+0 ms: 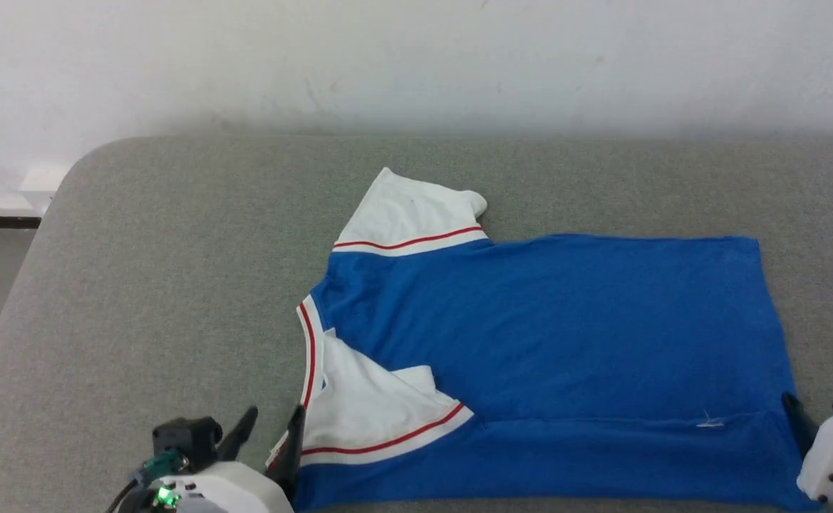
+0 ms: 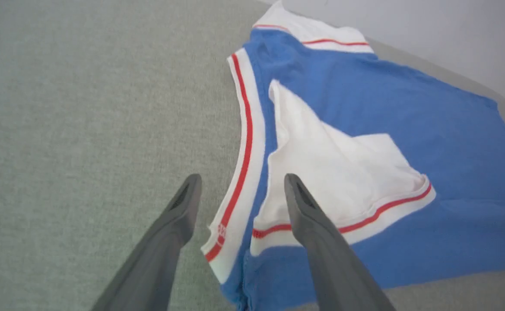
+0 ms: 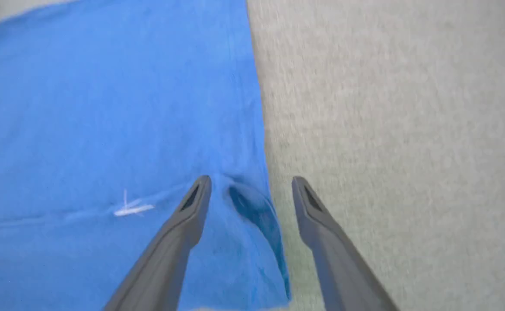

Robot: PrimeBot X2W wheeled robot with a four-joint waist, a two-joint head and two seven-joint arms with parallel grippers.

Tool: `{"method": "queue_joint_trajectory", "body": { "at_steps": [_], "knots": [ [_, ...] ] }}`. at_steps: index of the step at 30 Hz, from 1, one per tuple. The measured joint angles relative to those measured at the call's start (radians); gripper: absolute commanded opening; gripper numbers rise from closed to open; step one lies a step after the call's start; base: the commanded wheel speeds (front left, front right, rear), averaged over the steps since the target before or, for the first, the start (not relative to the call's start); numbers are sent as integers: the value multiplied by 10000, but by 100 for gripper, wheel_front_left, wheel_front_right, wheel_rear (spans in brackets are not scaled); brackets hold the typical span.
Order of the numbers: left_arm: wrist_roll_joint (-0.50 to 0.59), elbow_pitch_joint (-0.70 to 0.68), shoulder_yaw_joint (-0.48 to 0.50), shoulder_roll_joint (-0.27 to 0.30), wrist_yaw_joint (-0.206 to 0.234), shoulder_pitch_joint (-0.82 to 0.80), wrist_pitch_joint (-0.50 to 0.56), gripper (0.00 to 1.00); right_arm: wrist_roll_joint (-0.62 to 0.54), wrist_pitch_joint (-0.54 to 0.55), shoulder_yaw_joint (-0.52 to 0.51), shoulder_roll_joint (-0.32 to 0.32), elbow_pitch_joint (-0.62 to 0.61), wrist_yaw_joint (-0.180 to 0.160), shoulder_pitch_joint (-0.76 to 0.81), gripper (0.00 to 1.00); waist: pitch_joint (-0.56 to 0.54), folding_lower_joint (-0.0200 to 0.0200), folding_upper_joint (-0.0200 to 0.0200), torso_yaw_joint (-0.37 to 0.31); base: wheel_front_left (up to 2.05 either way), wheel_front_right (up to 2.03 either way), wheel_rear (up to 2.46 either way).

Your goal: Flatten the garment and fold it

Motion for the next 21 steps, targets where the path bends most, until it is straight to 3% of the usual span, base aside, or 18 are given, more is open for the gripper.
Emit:
{"method": "queue_joint_trajectory", "body": {
  "at_steps": [5, 10, 15, 21],
  "knots": [
    [859, -516, 364, 100, -119, -471, -1473, 100, 159, -2029, 941, -606, -667, -4, -346, 100, -215, -1, 0, -35, 0, 0, 0],
    [1894, -1325, 1032, 61, -105, -648, -1879, 100, 29, -4376, 1768, -1047, -1507, -2, -372, 100, -315, 0, 0, -200, 0, 0, 0],
    [3099, -2134, 2077, -617, -290, -654, -1887, 100, -435, -6004, 1894, -746, -2213, -2, -347, 100, -247, 0, 0, -392, 0, 0, 0],
    [3599, -1712, 2132, -853, -1074, -693, -1883, 100, -819, -6631, 2044, -107, -2558, -2, -299, 100, 33, 0, 0, -680, 0, 0, 0]
  ]
}}
